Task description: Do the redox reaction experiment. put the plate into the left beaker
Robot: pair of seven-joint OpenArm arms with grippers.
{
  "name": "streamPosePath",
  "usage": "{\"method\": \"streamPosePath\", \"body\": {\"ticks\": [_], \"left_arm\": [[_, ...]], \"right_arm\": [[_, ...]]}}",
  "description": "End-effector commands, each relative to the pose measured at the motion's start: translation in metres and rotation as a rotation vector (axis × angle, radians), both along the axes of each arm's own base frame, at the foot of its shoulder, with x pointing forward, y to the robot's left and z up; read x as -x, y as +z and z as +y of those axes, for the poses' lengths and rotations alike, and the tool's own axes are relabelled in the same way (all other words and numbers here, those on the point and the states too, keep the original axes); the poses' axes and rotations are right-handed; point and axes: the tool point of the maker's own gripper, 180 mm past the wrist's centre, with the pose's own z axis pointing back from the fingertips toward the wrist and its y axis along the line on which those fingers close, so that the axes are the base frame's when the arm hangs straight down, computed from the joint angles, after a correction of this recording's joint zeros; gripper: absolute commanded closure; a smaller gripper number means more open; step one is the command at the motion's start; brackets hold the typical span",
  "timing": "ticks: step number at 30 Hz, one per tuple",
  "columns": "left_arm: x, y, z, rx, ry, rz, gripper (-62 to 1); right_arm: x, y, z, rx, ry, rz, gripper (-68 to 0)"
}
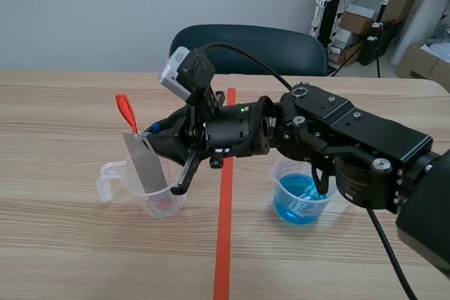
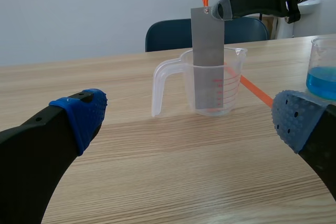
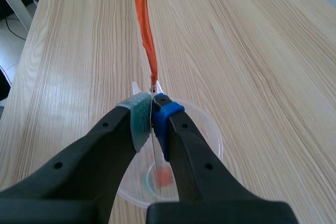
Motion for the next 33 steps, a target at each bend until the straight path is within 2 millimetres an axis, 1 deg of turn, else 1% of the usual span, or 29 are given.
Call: {"method": "streamPosePath", "body": {"ticks": [1,15,16,17,19,21,24,28,33], "left_arm": [[-0.003,0.007,0.002,0.000,0.007,-0.036,-62.3],[-0.003,0.007,0.002,0.000,0.007,-0.036,-62.3],[-0.003,0.007,0.002,0.000,0.007,-0.036,-62.3],[-0.003,0.007,0.002,0.000,0.007,-0.036,-62.3],[-0.003,0.007,0.002,0.000,0.007,-0.036,-62.3],[-0.003,0.007,0.002,0.000,0.007,-0.036,-62.3],[-0.003,0.007,0.002,0.000,0.007,-0.036,-62.3],[-0.003,0.007,0.002,0.000,0.007,-0.036,-62.3],[-0.003,0.007,0.002,0.000,0.007,-0.036,-62.3]], "right_arm": [[-0.005,0.013,0.006,-0.024,0.016,-0.037,-0.6],[-0.006,0.013,0.004,-0.026,0.018,-0.041,-0.7],[-0.008,0.014,0.003,-0.023,0.017,-0.046,-2.1],[-0.010,0.016,0.002,-0.022,0.016,-0.053,-5.4],[-0.015,0.021,-0.001,-0.027,0.010,-0.061,-16.0],[-0.020,0.026,-0.006,-0.039,0.001,-0.068,-33.1],[-0.025,0.029,-0.011,-0.045,-0.010,-0.073,-67.3],[-0.026,0.028,-0.013,-0.025,-0.011,-0.073,-67.9],[-0.025,0.031,-0.011,-0.032,-0.005,-0.081,-67.9]]}}
